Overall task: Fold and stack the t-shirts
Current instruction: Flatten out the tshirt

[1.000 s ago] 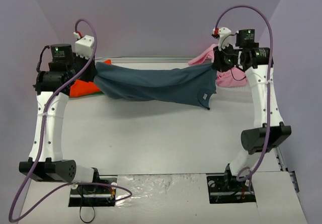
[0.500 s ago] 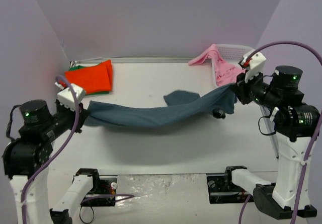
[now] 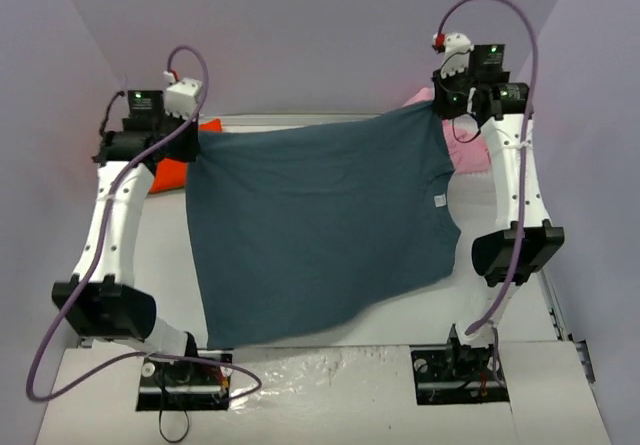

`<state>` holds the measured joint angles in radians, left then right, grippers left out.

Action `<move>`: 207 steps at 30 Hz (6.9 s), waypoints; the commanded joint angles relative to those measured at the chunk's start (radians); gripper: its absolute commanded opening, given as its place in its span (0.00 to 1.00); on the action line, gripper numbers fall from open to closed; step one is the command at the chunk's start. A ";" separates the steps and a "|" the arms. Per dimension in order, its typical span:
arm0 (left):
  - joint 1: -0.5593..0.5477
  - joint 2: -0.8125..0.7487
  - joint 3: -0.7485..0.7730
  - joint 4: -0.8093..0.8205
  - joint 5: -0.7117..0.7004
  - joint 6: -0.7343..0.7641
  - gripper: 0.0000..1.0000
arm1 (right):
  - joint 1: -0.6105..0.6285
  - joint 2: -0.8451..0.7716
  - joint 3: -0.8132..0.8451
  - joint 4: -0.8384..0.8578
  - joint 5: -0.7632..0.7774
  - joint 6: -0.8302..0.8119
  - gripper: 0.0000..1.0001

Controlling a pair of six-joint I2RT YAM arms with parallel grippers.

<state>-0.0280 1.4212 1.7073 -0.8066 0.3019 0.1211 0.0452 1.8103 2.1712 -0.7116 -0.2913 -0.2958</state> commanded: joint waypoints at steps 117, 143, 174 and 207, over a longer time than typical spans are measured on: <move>-0.044 -0.396 -0.638 0.165 -0.156 0.124 0.94 | 0.252 0.541 -0.075 0.201 0.187 -0.052 0.00; 0.023 -0.502 -0.696 0.161 -0.040 0.103 0.94 | 0.033 0.612 0.010 0.204 0.359 0.030 0.00; 0.128 -0.533 -0.701 0.161 0.016 0.084 0.94 | 0.272 0.609 -0.011 0.195 0.095 -0.085 0.00; 0.169 -0.544 -0.707 0.162 0.077 0.071 0.94 | 0.150 0.797 0.081 0.186 0.239 -0.016 0.00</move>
<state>0.1299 0.8944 0.9878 -0.6476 0.3534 0.2043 0.2420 2.5477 2.2478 -0.4652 -0.0719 -0.3191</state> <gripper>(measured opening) 0.945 0.001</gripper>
